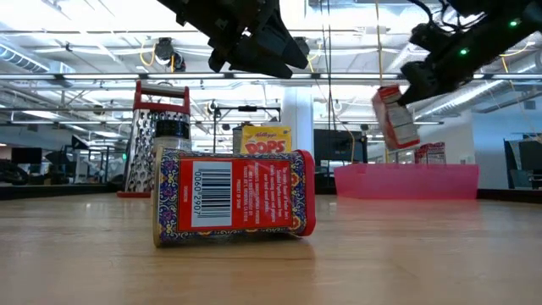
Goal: Pick & Place Kitchen Items
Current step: Put the red cereal box into the pink bin, then put the yellow cereal box into the pink bin
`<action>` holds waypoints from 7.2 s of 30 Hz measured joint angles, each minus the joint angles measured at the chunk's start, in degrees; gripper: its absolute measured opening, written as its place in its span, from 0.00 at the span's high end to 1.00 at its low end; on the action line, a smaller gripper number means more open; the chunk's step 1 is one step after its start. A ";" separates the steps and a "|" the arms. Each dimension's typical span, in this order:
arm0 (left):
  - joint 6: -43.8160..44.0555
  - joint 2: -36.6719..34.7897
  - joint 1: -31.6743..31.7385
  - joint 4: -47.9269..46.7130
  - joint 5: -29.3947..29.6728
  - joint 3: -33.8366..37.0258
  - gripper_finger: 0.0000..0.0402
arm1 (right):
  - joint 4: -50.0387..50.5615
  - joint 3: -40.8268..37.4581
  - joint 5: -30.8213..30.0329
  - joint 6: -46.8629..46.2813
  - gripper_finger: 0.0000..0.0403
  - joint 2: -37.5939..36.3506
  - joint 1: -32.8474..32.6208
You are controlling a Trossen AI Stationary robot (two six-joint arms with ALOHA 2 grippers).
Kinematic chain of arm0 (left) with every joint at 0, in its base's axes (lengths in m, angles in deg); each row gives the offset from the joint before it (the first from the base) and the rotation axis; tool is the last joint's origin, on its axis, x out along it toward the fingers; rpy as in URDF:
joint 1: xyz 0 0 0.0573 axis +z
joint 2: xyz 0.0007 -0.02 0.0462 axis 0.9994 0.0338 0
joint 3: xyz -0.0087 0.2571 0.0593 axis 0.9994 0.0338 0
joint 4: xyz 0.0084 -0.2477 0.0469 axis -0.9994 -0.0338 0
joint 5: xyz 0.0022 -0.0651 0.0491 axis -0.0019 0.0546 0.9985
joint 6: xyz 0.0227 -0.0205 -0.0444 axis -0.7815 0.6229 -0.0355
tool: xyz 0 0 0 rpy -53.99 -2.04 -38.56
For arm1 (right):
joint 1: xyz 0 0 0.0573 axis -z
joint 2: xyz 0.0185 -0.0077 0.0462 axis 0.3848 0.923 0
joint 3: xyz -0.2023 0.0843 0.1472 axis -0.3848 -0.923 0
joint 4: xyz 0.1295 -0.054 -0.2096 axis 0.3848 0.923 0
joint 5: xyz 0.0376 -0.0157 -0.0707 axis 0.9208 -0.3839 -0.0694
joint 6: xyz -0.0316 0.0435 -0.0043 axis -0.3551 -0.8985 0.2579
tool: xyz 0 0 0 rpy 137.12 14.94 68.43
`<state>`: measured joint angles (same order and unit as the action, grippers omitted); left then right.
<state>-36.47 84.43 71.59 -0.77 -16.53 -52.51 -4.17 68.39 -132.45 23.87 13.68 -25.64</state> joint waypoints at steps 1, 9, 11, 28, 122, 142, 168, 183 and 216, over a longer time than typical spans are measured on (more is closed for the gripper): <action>-0.02 0.00 -0.01 0.01 0.00 0.00 0.54 | 2.38 0.00 -0.40 -1.32 1.00 -1.02 0.00; -0.23 0.00 -0.01 0.05 0.00 0.00 0.54 | 19.05 0.00 -1.28 -11.62 1.00 -8.89 0.00; -0.20 0.00 -0.01 0.07 0.00 0.00 0.54 | 21.93 0.00 -1.72 -13.74 1.00 -10.68 0.00; -0.42 0.00 0.01 0.27 0.02 0.00 0.54 | 15.48 -8.58 -3.99 -9.69 1.00 -17.38 8.94; 0.00 0.00 0.75 0.11 0.00 0.00 0.54 | -23.46 -12.39 49.10 7.97 0.64 -19.00 13.29; 17.17 -0.02 -1.28 -20.42 0.13 0.02 0.54 | -53.26 -12.41 51.52 3.67 0.64 14.85 0.20; 25.03 -0.02 4.00 -30.20 2.08 0.02 0.54 | -71.85 -3.69 51.54 0.45 0.64 44.71 1.26; 23.46 -0.02 5.89 -29.12 1.57 0.02 0.54 | -72.56 1.77 51.29 -1.65 0.64 52.85 3.03; 19.56 -0.02 5.95 -24.28 0.35 0.02 0.54 | -71.72 3.98 48.10 -4.98 0.64 54.79 3.41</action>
<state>-16.91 84.40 77.54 -25.06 -16.18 -52.48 -75.89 72.36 -84.35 18.90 68.48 -22.23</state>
